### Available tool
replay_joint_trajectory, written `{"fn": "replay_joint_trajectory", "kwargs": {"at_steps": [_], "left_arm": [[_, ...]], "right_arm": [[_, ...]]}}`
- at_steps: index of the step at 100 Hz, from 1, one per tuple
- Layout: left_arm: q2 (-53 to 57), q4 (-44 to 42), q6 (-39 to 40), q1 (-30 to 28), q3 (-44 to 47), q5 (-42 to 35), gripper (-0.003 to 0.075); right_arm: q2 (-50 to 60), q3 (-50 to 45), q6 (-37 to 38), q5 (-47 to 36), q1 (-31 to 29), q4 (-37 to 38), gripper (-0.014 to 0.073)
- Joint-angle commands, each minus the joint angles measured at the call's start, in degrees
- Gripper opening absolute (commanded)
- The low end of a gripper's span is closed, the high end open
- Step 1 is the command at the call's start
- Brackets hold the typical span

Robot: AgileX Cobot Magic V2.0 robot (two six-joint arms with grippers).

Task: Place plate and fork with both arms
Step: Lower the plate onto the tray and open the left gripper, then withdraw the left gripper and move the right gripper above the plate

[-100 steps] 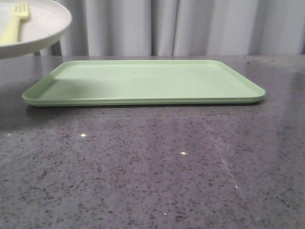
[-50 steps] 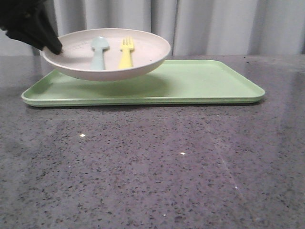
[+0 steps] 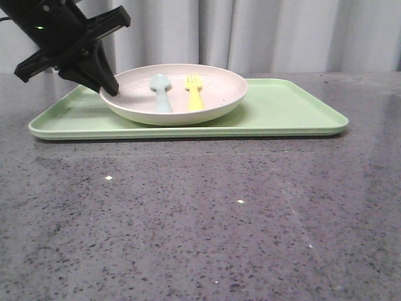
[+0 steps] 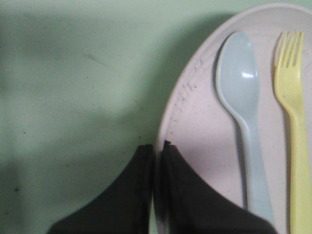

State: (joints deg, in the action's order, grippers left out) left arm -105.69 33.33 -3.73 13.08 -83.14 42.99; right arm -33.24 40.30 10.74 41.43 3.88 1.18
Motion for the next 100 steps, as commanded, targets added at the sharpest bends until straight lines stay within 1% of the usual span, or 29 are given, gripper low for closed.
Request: {"fn": "replay_joint_trajectory", "kwargs": {"at_steps": [1,7,12,24,29,34,51,69,80,100], "left_arm": [[3.1,2.7,0.7,0.4,-2.1,-2.3,-0.0018],[3.1,2.7,0.7,0.3,-2.1,-2.0,-0.0004],[3.1,2.7,0.7,0.3,-2.1,-1.8,0.0031],[3.1,2.7,0.7,0.3,-2.1,-1.7,0.0172],[3.1,2.7,0.7,0.3,-2.1,-1.8,0.0218],[3.1,2.7,0.7,0.3,-2.1,-1.8,0.0243],[3.7,-0.2,0.7,0.3,-2.1,-1.7,0.0243],[8.5,-3.8,0.7,0.3,-0.4,-2.3,0.0242],[13.7,-6.8,0.7,0.3,3.8,-4.9,0.0242],[26.2,-13.0,0.7,0.3,13.3,-7.8,0.0242]], "right_arm": [[-0.5,2.0,-0.6,-3.7,0.1,0.2,0.0521],[-0.5,2.0,-0.6,-3.7,0.1,0.2,0.0521],[-0.5,2.0,-0.6,-3.7,0.1,-0.2,0.0521],[-0.5,2.0,-0.6,-3.7,0.1,-0.7,0.0521],[-0.5,2.0,-0.6,-3.7,0.1,-0.7,0.0521],[-0.5,2.0,-0.6,-3.7,0.1,-0.7,0.0521],[-0.5,2.0,-0.6,-4.0,0.1,-0.7,0.0521],[-0.9,2.1,-0.6,-5.5,0.4,-0.8,0.0521],[-3.2,4.2,-0.6,-4.5,2.1,-0.8,0.0521],[-10.2,10.6,-0.6,-3.0,7.0,-0.8,0.0520]]}}
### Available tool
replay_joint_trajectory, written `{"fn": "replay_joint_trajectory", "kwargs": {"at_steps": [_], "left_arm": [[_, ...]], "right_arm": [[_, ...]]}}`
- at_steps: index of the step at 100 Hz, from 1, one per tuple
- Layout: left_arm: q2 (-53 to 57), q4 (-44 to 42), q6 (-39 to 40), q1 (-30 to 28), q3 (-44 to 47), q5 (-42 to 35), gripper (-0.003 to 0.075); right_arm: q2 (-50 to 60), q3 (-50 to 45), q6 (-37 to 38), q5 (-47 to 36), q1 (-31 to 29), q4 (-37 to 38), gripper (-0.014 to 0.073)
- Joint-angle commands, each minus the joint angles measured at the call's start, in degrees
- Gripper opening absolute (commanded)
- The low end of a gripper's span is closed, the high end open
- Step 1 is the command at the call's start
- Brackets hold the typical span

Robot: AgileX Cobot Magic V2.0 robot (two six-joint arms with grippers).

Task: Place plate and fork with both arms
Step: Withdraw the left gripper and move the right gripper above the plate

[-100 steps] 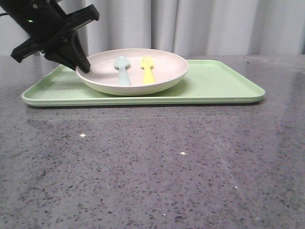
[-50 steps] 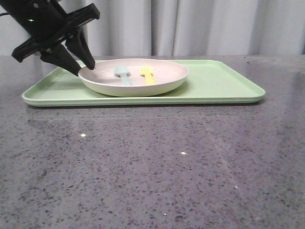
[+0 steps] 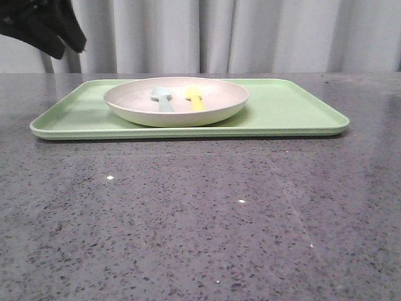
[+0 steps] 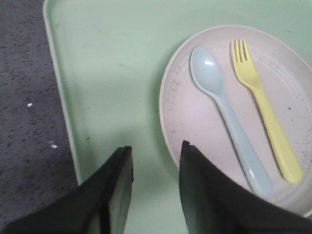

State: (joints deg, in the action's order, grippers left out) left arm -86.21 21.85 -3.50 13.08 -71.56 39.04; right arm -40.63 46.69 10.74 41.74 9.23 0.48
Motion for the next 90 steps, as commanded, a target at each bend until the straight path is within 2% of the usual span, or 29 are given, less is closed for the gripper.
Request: {"fn": "replay_joint_trajectory", "kwargs": {"at_steps": [1,11,24,34,58,90], "left_arm": [[7.1,-1.9,0.5,0.3,2.0,-3.8,0.0242],[13.3,-6.9,3.5,0.3,6.4,-4.4,0.0242],[20.9,-17.1,11.4,0.3,12.2,-4.4,0.0242],[26.4,-20.9,14.4,0.3,16.2,-4.4,0.0242],[36.6,-21.3,14.4,0.3,23.5,-4.6,0.0242],[40.8,-21.3,14.4,0.3,26.2,-4.3,0.0242]], "right_arm": [[-3.1,4.7,-0.6,-3.2,1.9,-0.1,0.0520],[-7.4,8.2,-0.6,-2.6,4.8,-0.1,0.0520],[-14.1,13.5,-0.7,-1.4,8.8,0.0,0.0520],[-19.4,17.6,-0.7,-0.3,11.4,0.0,0.0520],[-34.4,31.1,-0.7,4.9,16.2,0.0,0.0520],[-54.2,50.8,0.0,13.3,21.6,0.0,0.0519]]}}
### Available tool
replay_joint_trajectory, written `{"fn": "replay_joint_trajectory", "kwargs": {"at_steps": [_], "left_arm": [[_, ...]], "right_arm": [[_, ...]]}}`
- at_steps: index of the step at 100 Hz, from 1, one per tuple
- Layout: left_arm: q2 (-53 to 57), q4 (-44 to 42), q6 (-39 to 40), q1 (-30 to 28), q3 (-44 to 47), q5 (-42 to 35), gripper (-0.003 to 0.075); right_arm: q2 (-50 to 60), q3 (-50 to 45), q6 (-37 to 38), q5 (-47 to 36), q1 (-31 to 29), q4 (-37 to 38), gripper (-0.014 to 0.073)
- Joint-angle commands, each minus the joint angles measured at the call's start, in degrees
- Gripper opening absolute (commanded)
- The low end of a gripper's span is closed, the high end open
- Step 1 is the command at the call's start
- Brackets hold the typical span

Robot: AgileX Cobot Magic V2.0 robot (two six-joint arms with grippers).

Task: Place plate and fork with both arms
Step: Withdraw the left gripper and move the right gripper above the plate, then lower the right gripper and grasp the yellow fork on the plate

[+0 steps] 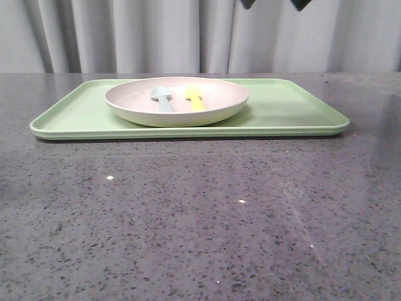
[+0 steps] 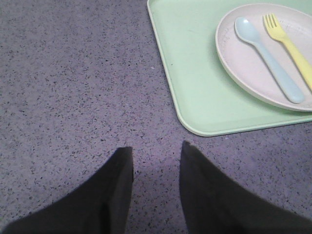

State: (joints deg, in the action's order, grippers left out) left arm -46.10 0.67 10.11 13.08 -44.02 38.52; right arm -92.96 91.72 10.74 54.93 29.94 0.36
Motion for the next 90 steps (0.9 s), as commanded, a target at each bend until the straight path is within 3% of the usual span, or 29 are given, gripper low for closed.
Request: {"fn": "replay_joint_trajectory", "kwargs": {"at_steps": [1,42,90], "left_arm": [[0.7,-0.1,0.8,0.3,-1.4,-3.8,0.0242],[0.7,-0.1,0.8,0.3,-1.4,-3.7,0.0242],[0.7,0.1,0.8,0.3,-1.4,-3.6,0.0242]], "right_arm": [[-2.3,6.2,0.1,0.2,1.0,0.1,0.0519],[-21.8,25.4,0.9,10.0,3.5,0.1,0.0519],[-26.7,26.8,1.0,10.9,3.6,0.0,0.0517]]}}
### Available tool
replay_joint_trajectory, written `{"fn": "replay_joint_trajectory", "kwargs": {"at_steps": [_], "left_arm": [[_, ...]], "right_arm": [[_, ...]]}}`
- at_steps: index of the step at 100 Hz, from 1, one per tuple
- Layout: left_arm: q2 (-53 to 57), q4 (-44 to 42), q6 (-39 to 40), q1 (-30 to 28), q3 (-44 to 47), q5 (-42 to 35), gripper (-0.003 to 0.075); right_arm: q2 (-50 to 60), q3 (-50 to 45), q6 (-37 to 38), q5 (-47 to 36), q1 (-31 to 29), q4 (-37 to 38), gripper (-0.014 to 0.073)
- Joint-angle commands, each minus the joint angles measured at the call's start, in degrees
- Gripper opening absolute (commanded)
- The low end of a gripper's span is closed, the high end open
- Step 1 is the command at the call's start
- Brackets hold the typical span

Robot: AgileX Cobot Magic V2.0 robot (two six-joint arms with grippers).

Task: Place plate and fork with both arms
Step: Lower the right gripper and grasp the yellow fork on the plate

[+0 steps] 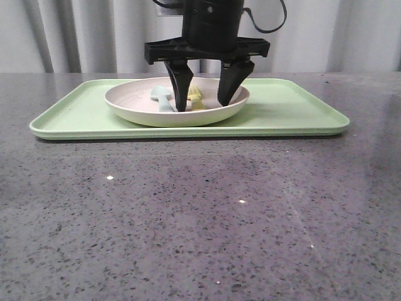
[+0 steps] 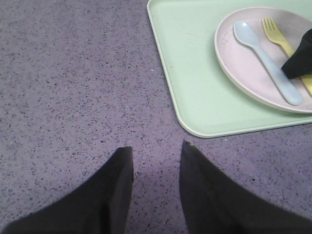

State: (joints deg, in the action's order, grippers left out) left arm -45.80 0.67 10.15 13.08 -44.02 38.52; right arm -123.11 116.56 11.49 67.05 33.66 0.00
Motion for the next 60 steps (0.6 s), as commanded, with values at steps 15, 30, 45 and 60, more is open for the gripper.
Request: {"fn": "replay_joint_trajectory", "kwargs": {"at_steps": [15,30,45,60], "left_arm": [[0.4,0.1,0.7,0.3,-1.4,-3.6,0.0242],[0.4,0.1,0.7,0.3,-1.4,-3.6,0.0242],[0.4,0.1,0.7,0.3,-1.4,-3.6,0.0242],[0.4,0.1,0.7,0.3,-1.4,-3.6,0.0242]], "right_arm": [[3.4,1.9,0.2,-1.0,-0.1,0.0,0.0436],[3.4,1.9,0.2,-0.4,-0.1,0.0,0.0248],[3.4,1.9,0.3,-0.1,-0.1,0.0,0.0059],[3.4,2.0,0.7,-0.1,-0.1,0.0,-0.0022]]}}
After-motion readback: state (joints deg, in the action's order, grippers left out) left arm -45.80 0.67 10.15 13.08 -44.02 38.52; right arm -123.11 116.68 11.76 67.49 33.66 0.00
